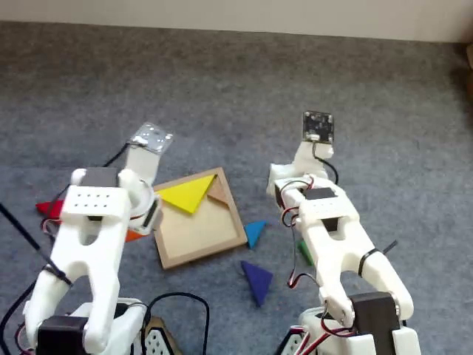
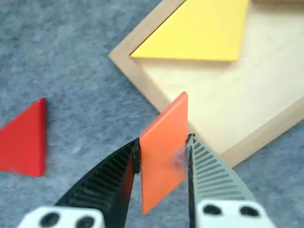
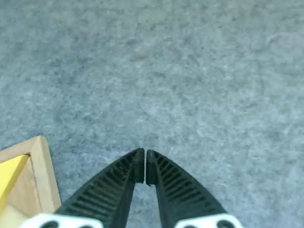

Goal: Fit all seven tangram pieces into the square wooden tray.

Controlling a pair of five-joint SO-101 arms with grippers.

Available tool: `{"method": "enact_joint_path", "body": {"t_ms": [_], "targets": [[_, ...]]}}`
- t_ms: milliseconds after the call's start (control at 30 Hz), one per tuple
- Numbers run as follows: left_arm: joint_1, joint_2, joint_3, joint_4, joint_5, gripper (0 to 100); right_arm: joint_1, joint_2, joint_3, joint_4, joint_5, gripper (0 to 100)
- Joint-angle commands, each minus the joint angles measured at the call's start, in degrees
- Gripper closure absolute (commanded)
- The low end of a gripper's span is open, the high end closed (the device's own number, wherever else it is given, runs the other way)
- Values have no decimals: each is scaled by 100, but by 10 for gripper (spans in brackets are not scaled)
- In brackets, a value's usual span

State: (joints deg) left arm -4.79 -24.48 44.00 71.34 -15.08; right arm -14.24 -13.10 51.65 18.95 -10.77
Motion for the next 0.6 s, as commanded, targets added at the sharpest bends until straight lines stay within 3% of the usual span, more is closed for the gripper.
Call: {"method": "enact_joint_path", "body": {"t_ms": [0,433,567], "targets": [[558,-31,-233,-316,941,838,75,-259,-312,-110,70,968],[787,-31,-233,-598,3833,838,66,-259,-321,-110,70,968],[796,-31,-224,-598,4158,842,57,-259,-321,-110,70,968]]}}
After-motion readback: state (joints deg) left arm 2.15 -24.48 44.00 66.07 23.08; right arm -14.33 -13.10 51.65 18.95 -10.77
